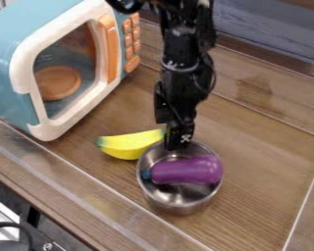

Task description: Put the banana in the silver pot

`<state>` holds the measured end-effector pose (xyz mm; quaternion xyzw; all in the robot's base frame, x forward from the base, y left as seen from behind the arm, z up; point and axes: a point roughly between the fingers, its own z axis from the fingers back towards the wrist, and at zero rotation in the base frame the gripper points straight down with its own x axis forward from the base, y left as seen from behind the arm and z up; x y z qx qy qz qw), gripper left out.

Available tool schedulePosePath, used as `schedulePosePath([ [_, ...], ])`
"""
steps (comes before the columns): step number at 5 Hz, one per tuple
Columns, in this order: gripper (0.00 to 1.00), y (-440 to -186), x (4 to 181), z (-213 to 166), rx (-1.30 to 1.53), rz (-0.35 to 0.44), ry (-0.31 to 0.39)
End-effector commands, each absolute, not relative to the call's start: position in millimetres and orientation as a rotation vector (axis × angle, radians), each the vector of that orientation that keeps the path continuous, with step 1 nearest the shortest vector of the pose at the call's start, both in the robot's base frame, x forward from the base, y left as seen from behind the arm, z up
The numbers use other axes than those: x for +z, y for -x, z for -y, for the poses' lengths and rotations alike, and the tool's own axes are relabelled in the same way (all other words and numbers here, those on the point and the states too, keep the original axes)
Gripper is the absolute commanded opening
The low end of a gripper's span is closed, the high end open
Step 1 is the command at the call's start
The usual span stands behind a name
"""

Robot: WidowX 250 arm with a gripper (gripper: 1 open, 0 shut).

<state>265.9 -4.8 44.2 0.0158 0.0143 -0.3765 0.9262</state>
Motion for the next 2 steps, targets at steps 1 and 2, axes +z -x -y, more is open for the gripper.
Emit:
schedulePosePath([
  [1, 0.0, -267.8, 44.8, 11.7, -0.831, -0.001, -0.042],
  [2, 0.0, -263.4, 50.0, 19.6, -0.856, 0.015, -0.034],
])
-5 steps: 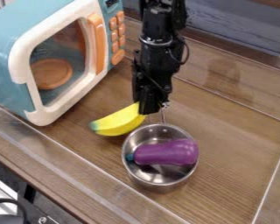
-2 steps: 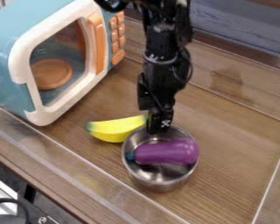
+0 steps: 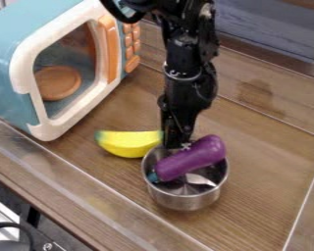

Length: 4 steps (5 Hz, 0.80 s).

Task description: Put the banana in the silver pot

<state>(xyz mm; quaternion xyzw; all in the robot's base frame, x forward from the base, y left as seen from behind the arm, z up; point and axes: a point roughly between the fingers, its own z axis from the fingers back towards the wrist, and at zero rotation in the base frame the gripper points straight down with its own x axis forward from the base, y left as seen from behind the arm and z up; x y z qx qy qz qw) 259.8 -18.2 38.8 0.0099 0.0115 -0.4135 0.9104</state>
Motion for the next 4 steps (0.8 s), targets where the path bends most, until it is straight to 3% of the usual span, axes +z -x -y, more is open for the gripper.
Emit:
schedulePosePath([
  [1, 0.0, -257.1, 53.3, 28.8, -0.877, 0.027, -0.024],
  [3, 0.0, -253.8, 76.8, 35.2, -0.902, 0.049, -0.018],
  [4, 0.0, -245.1, 67.7, 28.7, -0.898, 0.063, -0.016],
])
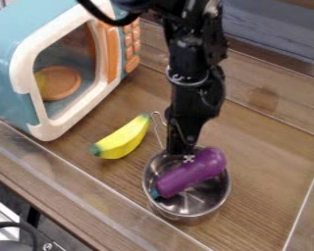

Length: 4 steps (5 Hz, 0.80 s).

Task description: Put the banana in the silver pot

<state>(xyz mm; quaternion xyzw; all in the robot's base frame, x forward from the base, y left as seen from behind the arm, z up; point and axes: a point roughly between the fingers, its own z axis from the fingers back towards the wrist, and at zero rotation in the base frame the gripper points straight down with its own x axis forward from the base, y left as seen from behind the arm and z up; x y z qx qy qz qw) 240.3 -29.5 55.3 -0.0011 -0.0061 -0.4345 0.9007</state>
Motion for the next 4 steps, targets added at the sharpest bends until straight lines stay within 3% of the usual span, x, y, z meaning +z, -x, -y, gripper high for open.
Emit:
schedulePosePath([
  [1, 0.0, -237.8, 58.8, 21.4, -0.889, 0.071, -0.014],
  [3, 0.0, -235.9, 68.1, 45.5, -0.84, 0.085, 0.003],
  [4, 0.0, -237.5, 81.6, 53.2, -0.752, 0.092, 0.005],
])
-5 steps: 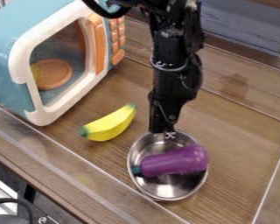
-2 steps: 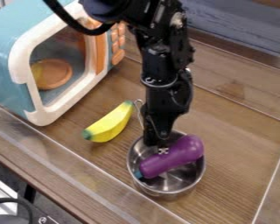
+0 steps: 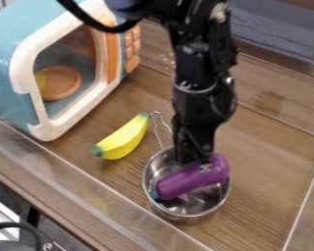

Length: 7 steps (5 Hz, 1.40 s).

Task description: Put the banana in the silver pot

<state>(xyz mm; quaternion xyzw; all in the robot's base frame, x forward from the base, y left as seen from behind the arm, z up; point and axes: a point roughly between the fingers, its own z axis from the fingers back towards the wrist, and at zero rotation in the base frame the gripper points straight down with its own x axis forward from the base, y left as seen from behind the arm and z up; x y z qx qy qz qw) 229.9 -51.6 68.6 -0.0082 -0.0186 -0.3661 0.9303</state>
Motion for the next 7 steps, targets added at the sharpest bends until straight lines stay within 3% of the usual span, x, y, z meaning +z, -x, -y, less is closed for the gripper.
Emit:
schedulePosePath([
  [1, 0.0, -238.8, 92.2, 59.1, -0.668, 0.097, 0.014],
  [2, 1.0, -232.8, 93.7, 43.0, -0.69, 0.103, 0.019],
  [4, 1.0, -213.4, 102.5, 11.9, -0.586, 0.103, 0.006],
  [6, 1.0, -206.7, 70.9, -41.9, -0.605, 0.071, 0.009],
  [7, 1.0, -213.9, 63.9, -53.4, -0.688, 0.065, 0.012],
])
